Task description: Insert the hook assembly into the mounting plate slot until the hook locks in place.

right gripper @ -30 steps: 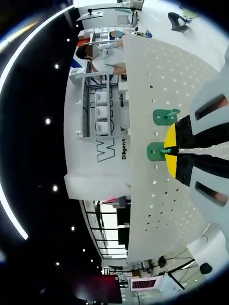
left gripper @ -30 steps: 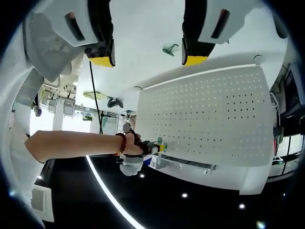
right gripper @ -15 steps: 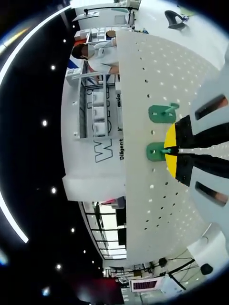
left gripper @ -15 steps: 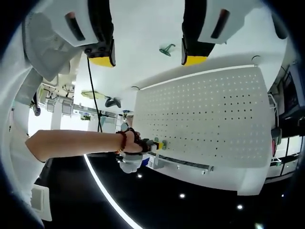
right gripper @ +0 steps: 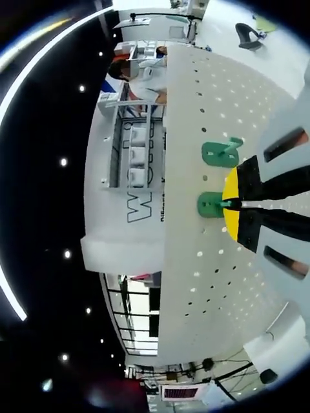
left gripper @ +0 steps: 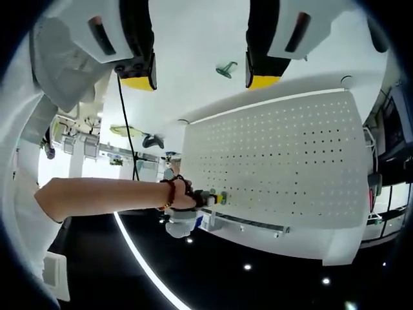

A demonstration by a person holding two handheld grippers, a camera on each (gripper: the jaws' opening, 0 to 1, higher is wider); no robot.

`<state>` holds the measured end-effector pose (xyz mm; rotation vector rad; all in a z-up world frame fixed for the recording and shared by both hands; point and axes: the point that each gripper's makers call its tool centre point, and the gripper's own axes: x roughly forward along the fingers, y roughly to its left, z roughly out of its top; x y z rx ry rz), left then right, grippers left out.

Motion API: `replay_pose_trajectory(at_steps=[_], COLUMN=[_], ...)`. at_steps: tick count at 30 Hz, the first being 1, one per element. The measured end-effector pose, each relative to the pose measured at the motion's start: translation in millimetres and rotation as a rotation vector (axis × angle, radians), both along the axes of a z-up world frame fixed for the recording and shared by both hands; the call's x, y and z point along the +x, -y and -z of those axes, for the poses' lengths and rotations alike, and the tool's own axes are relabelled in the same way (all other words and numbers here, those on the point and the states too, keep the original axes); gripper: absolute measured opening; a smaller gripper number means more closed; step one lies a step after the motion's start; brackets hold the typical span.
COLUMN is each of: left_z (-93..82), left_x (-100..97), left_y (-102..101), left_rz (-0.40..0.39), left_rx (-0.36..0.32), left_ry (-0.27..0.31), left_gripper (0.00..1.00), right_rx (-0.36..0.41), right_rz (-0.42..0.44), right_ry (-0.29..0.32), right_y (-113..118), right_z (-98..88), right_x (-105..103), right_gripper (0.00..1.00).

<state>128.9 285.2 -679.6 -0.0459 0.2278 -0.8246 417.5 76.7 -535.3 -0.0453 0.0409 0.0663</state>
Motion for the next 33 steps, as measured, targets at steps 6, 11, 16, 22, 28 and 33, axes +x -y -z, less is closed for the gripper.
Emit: replay_pose_trajectory(at_steps=[6,11,16,22,28,33], left_z=[0.5,-1.3,-4.1,-4.8,-3.6,-0.8], left_x=[-0.8,-0.8,-0.8,-3.0,-6.4,-10.7], left_y=[-3.1,-0.1,3.3,7.2,8.3,10.4], left_rz=[-0.008,-0.005,0.002,0.009,0.002,-0.002], left_rx=[0.007,0.006,0.007,0.015,0.013,0.017], left_ry=[-0.002,0.000,0.007,0.012,0.009,0.001], left_gripper=[0.57,0.57,0.57,0.58,0.58,0.58], right_rx=[0.022,0.071,0.046,0.065,0.090,0.102], right_rz=[0.002,-0.025,-0.041,-0.059,-0.072,-0.079], right_ry=[-0.003,-0.020,-0.019,-0.012,-0.018,-0.029], right_y=[0.9,-2.6,-2.0,-3.6,-4.3,-4.3], right_z=[1.1,4.4,4.8,2.8,7.4,14.7], right_x=[1.4,0.7,-2.2,-8.4,-16.0,-21.0], right_gripper=[0.01,0.02,0.06,0.07,0.09,0.10])
